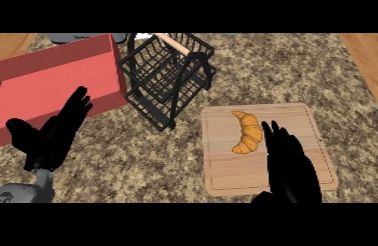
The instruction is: Pick the lemon from the cutting board and place it in the tiered basket
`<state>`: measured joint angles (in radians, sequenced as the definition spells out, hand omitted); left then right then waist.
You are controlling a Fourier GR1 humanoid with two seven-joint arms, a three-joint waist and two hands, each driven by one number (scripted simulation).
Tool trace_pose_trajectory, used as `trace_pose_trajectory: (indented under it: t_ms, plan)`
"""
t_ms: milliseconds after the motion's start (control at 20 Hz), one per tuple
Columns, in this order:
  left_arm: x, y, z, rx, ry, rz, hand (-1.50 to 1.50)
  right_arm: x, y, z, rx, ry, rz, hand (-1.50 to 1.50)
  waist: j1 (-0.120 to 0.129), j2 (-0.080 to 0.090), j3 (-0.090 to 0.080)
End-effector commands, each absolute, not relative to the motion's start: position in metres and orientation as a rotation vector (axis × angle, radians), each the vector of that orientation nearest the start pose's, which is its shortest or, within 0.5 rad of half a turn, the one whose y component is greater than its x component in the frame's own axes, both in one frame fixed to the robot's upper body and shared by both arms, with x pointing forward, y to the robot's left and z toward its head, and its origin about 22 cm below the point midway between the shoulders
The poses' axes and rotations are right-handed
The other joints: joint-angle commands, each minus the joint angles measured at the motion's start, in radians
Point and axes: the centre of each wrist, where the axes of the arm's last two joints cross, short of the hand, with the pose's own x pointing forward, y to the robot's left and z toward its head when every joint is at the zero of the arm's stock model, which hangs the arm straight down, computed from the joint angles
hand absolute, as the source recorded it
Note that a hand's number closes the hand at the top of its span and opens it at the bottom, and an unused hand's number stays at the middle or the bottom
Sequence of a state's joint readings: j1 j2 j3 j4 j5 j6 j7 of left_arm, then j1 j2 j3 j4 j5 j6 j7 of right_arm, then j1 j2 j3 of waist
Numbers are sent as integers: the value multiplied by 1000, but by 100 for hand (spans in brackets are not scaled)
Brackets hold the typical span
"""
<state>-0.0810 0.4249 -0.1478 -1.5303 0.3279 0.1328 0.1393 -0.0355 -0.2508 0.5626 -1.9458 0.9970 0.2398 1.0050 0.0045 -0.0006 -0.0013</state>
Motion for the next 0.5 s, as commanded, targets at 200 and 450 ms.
trace_pose_trajectory:
  t_ms: [200, 450]
  plan:
    - [257, 301, 34, 79, -1413, -94, 0, 208, -150, 55, -1058, -805, 922, -150, -4, 0, 1]
    - [268, 295, 33, 68, -1426, -89, 0, 215, -158, 27, -1107, -833, 909, -150, -6, 1, 1]
